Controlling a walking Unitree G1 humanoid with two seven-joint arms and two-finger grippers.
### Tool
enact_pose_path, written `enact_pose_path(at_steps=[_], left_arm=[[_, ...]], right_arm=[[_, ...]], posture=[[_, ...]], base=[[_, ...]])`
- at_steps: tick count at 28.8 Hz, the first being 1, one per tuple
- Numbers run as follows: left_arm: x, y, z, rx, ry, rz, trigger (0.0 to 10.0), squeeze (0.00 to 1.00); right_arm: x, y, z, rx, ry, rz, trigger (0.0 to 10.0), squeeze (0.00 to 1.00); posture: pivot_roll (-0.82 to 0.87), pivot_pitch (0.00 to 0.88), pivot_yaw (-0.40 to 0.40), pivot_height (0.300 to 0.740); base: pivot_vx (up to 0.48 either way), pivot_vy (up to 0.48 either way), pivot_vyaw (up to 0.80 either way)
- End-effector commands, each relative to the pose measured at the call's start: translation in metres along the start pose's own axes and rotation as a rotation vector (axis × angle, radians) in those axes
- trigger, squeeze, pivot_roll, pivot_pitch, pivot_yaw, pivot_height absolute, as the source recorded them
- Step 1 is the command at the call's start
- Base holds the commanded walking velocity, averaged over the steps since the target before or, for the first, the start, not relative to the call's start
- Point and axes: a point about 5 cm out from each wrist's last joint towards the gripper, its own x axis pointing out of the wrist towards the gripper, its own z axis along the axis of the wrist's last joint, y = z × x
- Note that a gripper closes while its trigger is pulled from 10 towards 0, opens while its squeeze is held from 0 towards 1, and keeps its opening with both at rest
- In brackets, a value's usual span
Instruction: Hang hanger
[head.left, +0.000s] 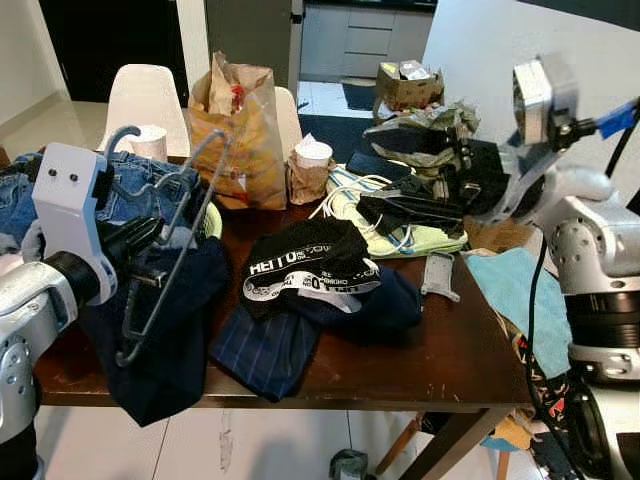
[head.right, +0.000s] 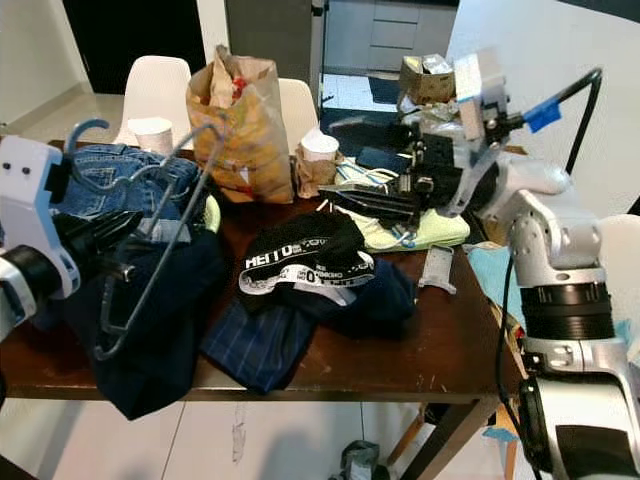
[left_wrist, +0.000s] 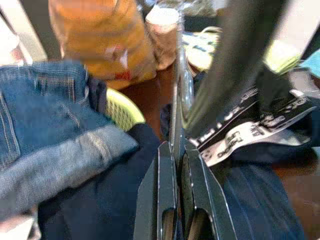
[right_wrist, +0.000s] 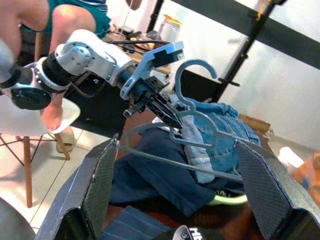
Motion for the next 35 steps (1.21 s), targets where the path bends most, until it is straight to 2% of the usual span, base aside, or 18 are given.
enact_pose_path(at_steps=[1, 2, 3, 4, 5, 6, 7, 8, 10, 13, 17, 26, 27, 29, 30, 31, 32, 35], left_arm=[[-0.005, -0.007, 0.003, 0.085, 0.07, -0.171, 10.0, 0.0], [-0.005, -0.007, 0.003, 0.085, 0.07, -0.171, 10.0, 0.0], [-0.011, -0.012, 0.005, 0.171, 0.135, -0.304, 10.0, 0.0], [-0.011, -0.012, 0.005, 0.171, 0.135, -0.304, 10.0, 0.0], [-0.014, -0.02, 0.005, 0.237, 0.163, -0.428, 10.0, 0.0], [-0.014, -0.02, 0.005, 0.237, 0.163, -0.428, 10.0, 0.0], [-0.015, -0.028, 0.006, 0.274, 0.168, -0.525, 10.0, 0.0], [-0.015, -0.028, 0.006, 0.274, 0.168, -0.525, 10.0, 0.0], [-0.014, -0.039, 0.003, 0.315, 0.181, -0.639, 10.0, 0.0], [-0.012, -0.043, 0.0, 0.362, 0.214, -0.706, 10.0, 0.0], [-0.01, -0.044, 0.001, 0.38, 0.211, -0.73, 10.0, 0.0], [-0.006, -0.046, 0.004, 0.43, 0.178, -0.791, 10.0, 0.0], [-0.005, -0.047, 0.003, 0.449, 0.174, -0.803, 10.0, 0.0], [-0.005, -0.047, 0.003, 0.449, 0.174, -0.803, 10.0, 0.0], [-0.004, -0.048, 0.004, 0.462, 0.167, -0.814, 10.0, 0.0], [-0.004, -0.048, 0.004, 0.462, 0.167, -0.814, 10.0, 0.0], [-0.003, -0.052, 0.004, 0.469, 0.158, -0.839, 10.0, 0.0], [-0.003, -0.054, 0.004, 0.475, 0.153, -0.856, 10.0, 0.0]], right_arm=[[0.01, 0.005, 0.014, -0.104, 0.088, 0.135, 10.0, 0.0], [0.01, 0.005, 0.014, -0.104, 0.088, 0.135, 10.0, 0.0], [0.019, 0.007, 0.018, -0.181, 0.162, 0.225, 10.0, 0.0], [0.019, 0.007, 0.018, -0.181, 0.162, 0.225, 10.0, 0.0], [0.031, 0.007, 0.013, -0.263, 0.26, 0.265, 10.0, 0.0], [0.031, 0.007, 0.013, -0.263, 0.26, 0.265, 10.0, 0.0], [0.04, 0.006, 0.007, -0.304, 0.312, 0.28, 10.0, 0.0], [0.04, 0.006, 0.007, -0.304, 0.312, 0.28, 10.0, 0.0], [0.052, 0.003, -0.006, -0.32, 0.364, 0.271, 10.0, 0.0], [0.058, -0.001, -0.017, -0.307, 0.397, 0.241, 10.0, 0.0], [0.06, -0.001, -0.021, -0.298, 0.408, 0.239, 10.0, 0.0], [0.063, 0.013, -0.032, -0.233, 0.43, 0.326, 10.0, 0.0], [0.059, 0.027, -0.04, -0.149, 0.461, 0.425, 10.0, 0.0], [0.059, 0.027, -0.04, -0.149, 0.461, 0.425, 10.0, 0.0], [0.058, 0.037, -0.047, -0.088, 0.477, 0.481, 10.0, 0.0], [0.058, 0.037, -0.047, -0.088, 0.477, 0.481, 10.0, 0.0], [0.061, 0.042, -0.055, -0.035, 0.494, 0.494, 10.0, 0.0], [0.064, 0.044, -0.06, -0.009, 0.506, 0.489, 10.0, 0.0]], posture=[[0.0, 0.0, -0.06, 0.74], [0.0, 0.0, -0.06, 0.74], [0.01, 0.0, -0.061, 0.74], [0.01, 0.0, -0.061, 0.74], [0.01, 0.0, -0.062, 0.74], [0.01, 0.0, -0.062, 0.74], [0.01, 0.0, -0.062, 0.74], [0.01, 0.0, -0.062, 0.74], [0.01, 0.0, -0.06, 0.74], [0.01, 0.0, -0.061, 0.74], [0.0, 0.0, -0.061, 0.74], [-0.01, 0.0, -0.062, 0.74], [-0.01, 0.0, -0.063, 0.74], [-0.01, 0.0, -0.063, 0.74], [-0.02, 0.0, -0.063, 0.74], [-0.02, 0.0, -0.063, 0.74], [-0.02, 0.0, -0.059, 0.74], [-0.02, 0.0, -0.056, 0.74]], base=[[0.0, 0.0, 0.0], [0.0, 0.0, 0.0], [0.0, 0.0, 0.0], [0.0, 0.0, 0.0], [0.0, 0.0, 0.0], [0.0, 0.0, 0.0], [0.0, 0.0, 0.0], [0.0, 0.0, 0.0], [0.0, 0.0, 0.0], [0.0, 0.0, 0.0], [0.0, 0.0, 0.0], [0.0, 0.0, 0.0], [0.0, 0.0, 0.0], [0.0, 0.0, 0.0], [0.0, 0.0, 0.0], [0.0, 0.0, 0.0], [0.0, 0.0, 0.0], [0.0, 0.0, 0.0]])
